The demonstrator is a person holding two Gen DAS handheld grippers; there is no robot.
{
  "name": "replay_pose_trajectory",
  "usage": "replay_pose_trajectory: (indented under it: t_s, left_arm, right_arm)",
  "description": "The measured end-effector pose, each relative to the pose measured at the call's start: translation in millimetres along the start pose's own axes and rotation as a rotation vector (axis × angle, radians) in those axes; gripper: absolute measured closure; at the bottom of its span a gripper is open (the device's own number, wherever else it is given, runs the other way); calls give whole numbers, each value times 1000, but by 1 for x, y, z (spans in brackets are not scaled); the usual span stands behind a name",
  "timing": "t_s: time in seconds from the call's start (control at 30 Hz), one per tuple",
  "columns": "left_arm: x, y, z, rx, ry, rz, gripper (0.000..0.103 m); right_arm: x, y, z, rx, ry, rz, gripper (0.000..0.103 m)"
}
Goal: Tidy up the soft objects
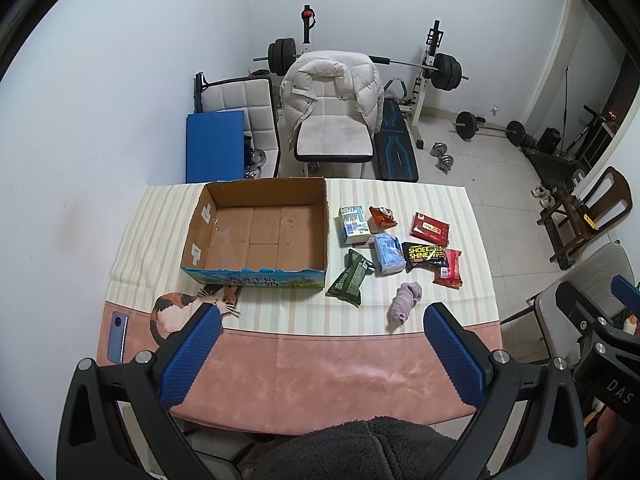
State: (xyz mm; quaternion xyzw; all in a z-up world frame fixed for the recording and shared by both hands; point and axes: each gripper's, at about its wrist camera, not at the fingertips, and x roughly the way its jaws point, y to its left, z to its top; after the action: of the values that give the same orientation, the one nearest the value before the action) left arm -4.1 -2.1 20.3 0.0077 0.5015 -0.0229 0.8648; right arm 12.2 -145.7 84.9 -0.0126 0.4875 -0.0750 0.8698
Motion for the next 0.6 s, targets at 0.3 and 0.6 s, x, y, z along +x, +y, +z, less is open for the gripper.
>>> replay_pose_trajectory:
  t_s: [0.3, 0.6]
  left_arm:
    - [-1, 0, -1, 0, -5, 0, 0]
    - [-1, 1, -2, 2, -7, 0, 0]
  right_arm:
    - [0, 0, 0, 1, -2, 4, 0]
    - [-4, 2, 3, 0, -5, 3, 0]
